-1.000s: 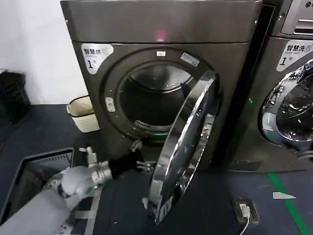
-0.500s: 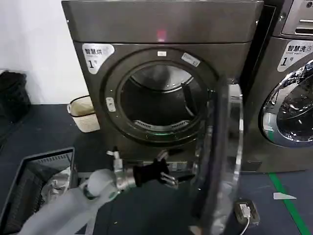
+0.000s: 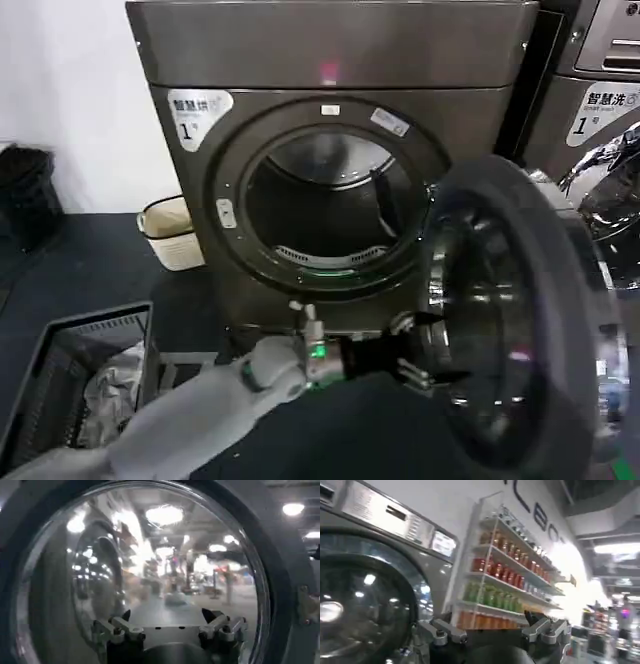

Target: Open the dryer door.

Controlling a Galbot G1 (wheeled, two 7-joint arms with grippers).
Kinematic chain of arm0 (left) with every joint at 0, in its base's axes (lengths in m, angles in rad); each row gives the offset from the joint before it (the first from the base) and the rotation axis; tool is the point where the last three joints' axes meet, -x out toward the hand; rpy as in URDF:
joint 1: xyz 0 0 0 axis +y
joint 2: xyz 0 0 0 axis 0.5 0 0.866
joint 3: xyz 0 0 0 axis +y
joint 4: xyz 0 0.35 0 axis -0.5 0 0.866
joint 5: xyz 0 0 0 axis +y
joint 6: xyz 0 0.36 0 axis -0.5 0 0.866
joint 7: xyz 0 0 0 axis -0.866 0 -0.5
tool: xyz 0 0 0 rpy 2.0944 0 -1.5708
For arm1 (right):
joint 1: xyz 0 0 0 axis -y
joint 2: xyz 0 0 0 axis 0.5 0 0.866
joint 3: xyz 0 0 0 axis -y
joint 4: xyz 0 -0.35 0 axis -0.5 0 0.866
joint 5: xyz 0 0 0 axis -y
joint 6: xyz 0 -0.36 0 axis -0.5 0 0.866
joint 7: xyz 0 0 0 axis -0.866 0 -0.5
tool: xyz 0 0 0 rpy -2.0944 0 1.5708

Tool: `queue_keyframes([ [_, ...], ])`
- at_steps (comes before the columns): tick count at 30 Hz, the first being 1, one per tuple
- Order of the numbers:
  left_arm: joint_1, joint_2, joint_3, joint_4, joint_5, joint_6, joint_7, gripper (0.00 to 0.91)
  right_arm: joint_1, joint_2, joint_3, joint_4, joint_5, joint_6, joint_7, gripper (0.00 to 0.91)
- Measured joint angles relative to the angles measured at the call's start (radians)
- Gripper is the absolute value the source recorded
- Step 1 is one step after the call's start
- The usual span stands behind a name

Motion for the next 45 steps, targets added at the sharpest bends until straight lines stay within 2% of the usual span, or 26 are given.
queue_keyframes([
  [4, -0.043, -0.047, 0.029, 0.047, 0.021, -0.008, -0.006, 0.907, 0.002, 0.006, 0.048, 0.021, -0.015, -0.031, 0.034, 0.907],
  [7, -0.074, -0.08, 0.048, 0.08, 0.02, -0.015, -0.009, 0.907, -0.001, 0.013, 0.077, 0.032, -0.024, -0.034, 0.04, 0.907],
  [21, -0.176, -0.269, 0.105, 0.234, 0.023, -0.01, -0.087, 0.907, -0.049, 0.024, 0.175, 0.049, -0.02, -0.03, 0.035, 0.907],
  [27, -0.2, -0.345, 0.119, 0.302, 0.092, -0.036, -0.155, 0.907, -0.058, 0.016, 0.203, 0.053, -0.017, -0.028, 0.035, 0.907],
  [37, -0.229, -0.441, 0.124, 0.414, 0.12, -0.076, -0.222, 0.907, -0.062, 0.002, 0.209, 0.052, -0.017, -0.027, 0.035, 0.907],
  [45, -0.247, -0.498, 0.126, 0.489, 0.12, -0.083, -0.23, 0.907, -0.074, -0.01, 0.23, 0.051, -0.017, -0.027, 0.033, 0.907],
])
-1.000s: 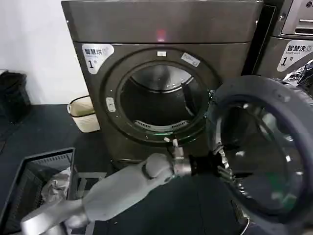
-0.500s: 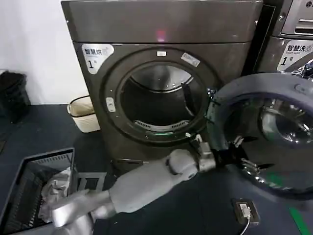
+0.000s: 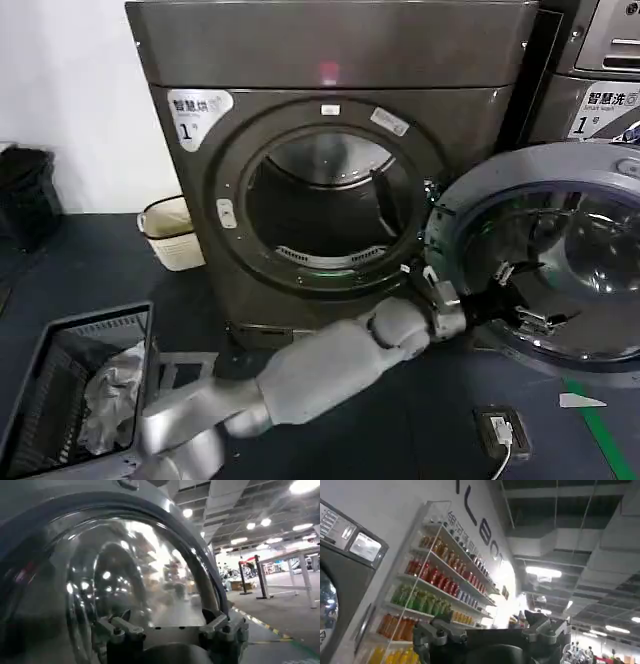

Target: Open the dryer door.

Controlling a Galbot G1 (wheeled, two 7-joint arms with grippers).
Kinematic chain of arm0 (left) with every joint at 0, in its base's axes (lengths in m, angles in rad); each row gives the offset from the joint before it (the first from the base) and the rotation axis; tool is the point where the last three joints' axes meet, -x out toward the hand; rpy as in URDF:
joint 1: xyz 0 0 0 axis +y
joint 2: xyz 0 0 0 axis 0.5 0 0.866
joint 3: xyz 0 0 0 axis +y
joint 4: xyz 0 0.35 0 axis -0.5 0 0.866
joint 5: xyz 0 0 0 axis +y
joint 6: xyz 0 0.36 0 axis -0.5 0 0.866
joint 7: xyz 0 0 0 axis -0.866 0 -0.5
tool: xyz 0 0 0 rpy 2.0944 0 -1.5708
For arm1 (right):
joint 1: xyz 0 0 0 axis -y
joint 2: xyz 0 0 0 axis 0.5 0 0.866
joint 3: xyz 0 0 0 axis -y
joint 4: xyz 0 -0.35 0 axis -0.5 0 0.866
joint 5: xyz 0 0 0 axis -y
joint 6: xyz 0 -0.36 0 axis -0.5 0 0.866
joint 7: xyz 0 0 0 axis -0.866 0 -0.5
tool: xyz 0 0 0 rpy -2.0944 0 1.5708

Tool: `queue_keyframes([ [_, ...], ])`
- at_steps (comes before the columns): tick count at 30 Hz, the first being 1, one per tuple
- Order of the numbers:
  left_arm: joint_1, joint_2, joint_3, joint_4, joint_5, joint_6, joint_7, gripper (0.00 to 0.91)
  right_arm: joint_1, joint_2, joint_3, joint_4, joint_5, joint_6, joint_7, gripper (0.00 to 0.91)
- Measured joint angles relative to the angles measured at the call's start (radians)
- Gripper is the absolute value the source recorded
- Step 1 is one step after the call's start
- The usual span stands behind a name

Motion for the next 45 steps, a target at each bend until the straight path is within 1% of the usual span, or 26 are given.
queue_keyframes([
  [3, 0.0, -0.01, 0.001, 0.015, 0.02, 0.006, -0.013, 0.907, -0.003, 0.0, 0.004, 0.0, 0.0, 0.0, -0.001, 0.907],
  [5, 0.0, -0.01, 0.005, 0.015, 0.037, 0.028, -0.025, 0.907, -0.003, 0.001, 0.005, 0.0, 0.0, 0.0, -0.001, 0.907],
  [13, 0.011, -0.01, -0.005, 0.06, 0.072, 0.022, -0.048, 0.907, -0.006, 0.001, 0.014, -0.003, -0.004, 0.0, -0.002, 0.907],
  [19, 0.012, -0.01, -0.013, 0.077, 0.075, -0.005, -0.047, 0.907, -0.005, 0.0, 0.013, 0.001, -0.004, 0.001, -0.002, 0.907],
  [24, 0.008, -0.01, -0.014, 0.067, 0.06, -0.051, -0.031, 0.907, -0.005, -0.001, 0.012, 0.001, -0.003, 0.002, -0.004, 0.907],
  [27, 0.008, -0.01, -0.011, 0.047, 0.049, -0.087, -0.005, 0.907, -0.006, -0.002, 0.015, 0.001, -0.003, 0.002, -0.006, 0.907],
  [30, 0.009, -0.01, 0.002, 0.02, -0.004, -0.136, 0.031, 0.907, -0.008, -0.004, 0.019, 0.001, -0.001, 0.002, -0.007, 0.907],
  [32, 0.012, -0.01, 0.012, -0.008, -0.025, -0.154, 0.06, 0.907, -0.01, -0.007, 0.023, 0.001, -0.001, 0.002, -0.007, 0.907],
  [35, 0.02, 0.004, 0.024, -0.061, -0.033, -0.183, 0.078, 0.907, -0.01, -0.009, 0.026, 0.001, 0.0, 0.002, -0.009, 0.907],
  [42, 0.016, 0.186, 0.065, -0.193, -0.042, -0.242, 0.098, 0.907, -0.002, -0.021, 0.031, 0.004, 0.001, 0.003, -0.013, 0.907],
  [45, 0.018, 0.279, 0.09, -0.258, -0.042, -0.264, 0.093, 0.907, 0.002, -0.022, 0.033, 0.014, -0.001, 0.006, -0.013, 0.907],
])
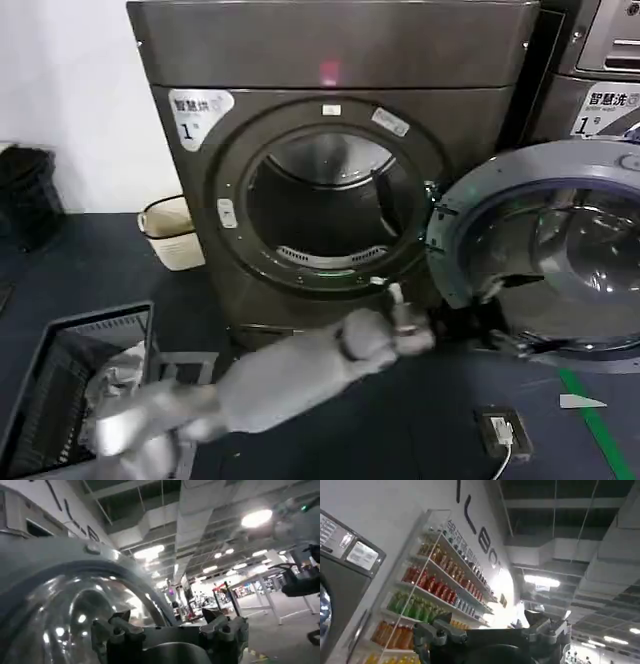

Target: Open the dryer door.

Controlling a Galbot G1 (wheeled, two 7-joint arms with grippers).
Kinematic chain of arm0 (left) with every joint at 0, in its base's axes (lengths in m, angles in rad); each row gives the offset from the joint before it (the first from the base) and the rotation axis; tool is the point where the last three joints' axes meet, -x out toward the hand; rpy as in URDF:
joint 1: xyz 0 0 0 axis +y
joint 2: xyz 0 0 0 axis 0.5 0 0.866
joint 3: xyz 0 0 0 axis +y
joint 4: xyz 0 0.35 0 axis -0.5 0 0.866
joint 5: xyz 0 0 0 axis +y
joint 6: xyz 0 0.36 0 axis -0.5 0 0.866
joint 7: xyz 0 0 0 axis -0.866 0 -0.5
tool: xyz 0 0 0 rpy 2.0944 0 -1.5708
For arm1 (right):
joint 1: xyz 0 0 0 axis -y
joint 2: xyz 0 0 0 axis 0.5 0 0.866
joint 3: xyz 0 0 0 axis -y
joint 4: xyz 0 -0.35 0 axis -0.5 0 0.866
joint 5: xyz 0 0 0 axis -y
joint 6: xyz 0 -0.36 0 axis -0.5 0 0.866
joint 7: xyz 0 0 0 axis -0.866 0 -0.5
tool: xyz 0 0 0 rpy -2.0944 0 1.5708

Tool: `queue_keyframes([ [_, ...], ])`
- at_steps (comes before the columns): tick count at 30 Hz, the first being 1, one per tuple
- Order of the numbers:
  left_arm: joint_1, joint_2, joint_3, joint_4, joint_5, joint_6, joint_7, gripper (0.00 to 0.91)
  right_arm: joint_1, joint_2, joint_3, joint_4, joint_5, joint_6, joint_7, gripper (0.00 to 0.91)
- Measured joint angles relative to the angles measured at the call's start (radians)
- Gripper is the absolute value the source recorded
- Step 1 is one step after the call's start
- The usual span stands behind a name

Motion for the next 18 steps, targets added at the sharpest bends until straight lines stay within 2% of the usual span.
queue_keyframes([
  [7, 0.006, 0.198, 0.027, -0.137, 0.046, 0.02, -0.049, 0.907, 0.0, -0.01, 0.036, 0.004, -0.022, 0.034, 0.008, 0.907],
  [11, 0.0, 0.311, 0.033, -0.204, 0.072, 0.077, -0.081, 0.907, 0.001, -0.023, 0.062, 0.002, -0.049, 0.041, 0.023, 0.907],
  [15, -0.004, 0.436, 0.053, -0.233, 0.137, 0.088, -0.081, 0.907, 0.004, -0.034, 0.084, 0.0, -0.069, 0.044, 0.034, 0.907],
  [18, 0.006, 0.532, 0.058, -0.256, 0.178, 0.137, -0.088, 0.907, 0.004, -0.035, 0.102, 0.0, -0.104, 0.044, 0.026, 0.907],
])
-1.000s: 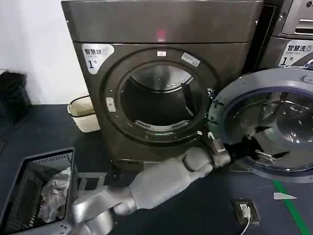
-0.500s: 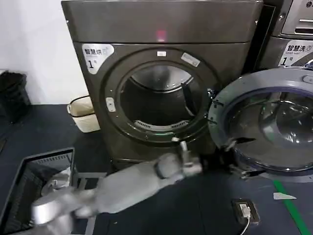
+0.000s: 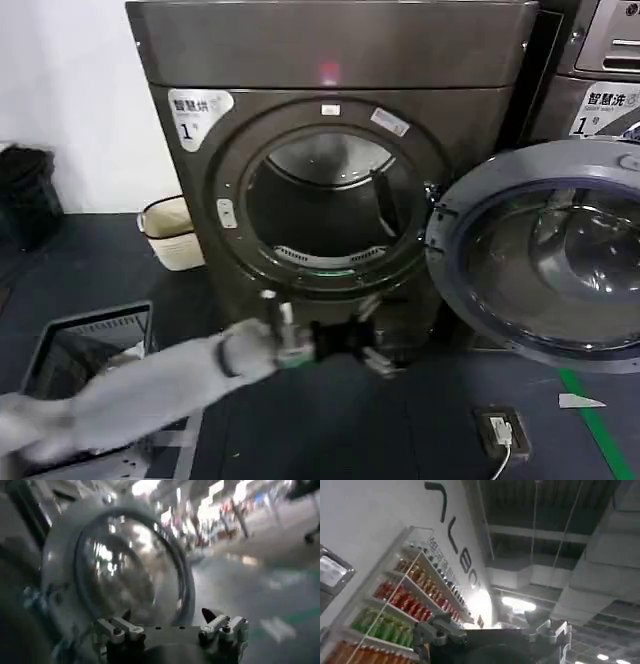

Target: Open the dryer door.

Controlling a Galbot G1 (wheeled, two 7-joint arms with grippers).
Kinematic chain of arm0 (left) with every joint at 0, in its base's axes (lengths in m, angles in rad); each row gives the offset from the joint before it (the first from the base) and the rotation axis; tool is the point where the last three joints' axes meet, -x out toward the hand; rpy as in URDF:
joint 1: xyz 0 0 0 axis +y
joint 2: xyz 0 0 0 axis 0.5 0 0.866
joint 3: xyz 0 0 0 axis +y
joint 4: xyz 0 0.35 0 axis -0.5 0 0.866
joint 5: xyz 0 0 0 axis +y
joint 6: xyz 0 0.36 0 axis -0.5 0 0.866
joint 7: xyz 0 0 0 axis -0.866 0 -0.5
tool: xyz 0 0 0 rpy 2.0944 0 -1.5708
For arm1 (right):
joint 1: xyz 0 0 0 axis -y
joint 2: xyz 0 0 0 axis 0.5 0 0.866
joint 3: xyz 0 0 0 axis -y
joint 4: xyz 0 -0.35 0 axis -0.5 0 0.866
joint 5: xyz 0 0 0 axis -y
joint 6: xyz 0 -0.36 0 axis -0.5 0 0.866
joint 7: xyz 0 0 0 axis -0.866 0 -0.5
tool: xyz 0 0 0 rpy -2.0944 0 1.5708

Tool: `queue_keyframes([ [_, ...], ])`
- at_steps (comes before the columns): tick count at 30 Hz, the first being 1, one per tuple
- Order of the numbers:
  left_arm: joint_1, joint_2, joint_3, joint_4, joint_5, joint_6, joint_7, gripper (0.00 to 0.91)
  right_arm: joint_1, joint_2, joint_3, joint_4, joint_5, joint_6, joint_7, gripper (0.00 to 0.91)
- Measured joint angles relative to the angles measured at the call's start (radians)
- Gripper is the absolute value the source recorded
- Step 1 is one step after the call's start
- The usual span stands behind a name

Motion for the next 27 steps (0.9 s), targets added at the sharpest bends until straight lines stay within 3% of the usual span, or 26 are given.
queue_keyframes([
  [8, -0.012, 0.223, 0.051, -0.032, 0.092, 0.018, 0.033, 0.907, 0.013, -0.012, 0.023, -0.004, -0.013, -0.028, 0.01, 0.907],
  [15, -0.006, 0.386, 0.067, 0.02, 0.177, 0.023, 0.084, 0.907, 0.028, -0.024, 0.029, -0.027, -0.012, -0.027, 0.024, 0.907],
  [27, 0.136, 0.577, -0.155, 0.069, 0.315, 0.095, 0.225, 0.907, 0.064, -0.029, -0.018, -0.036, -0.016, -0.02, 0.019, 0.907],
])
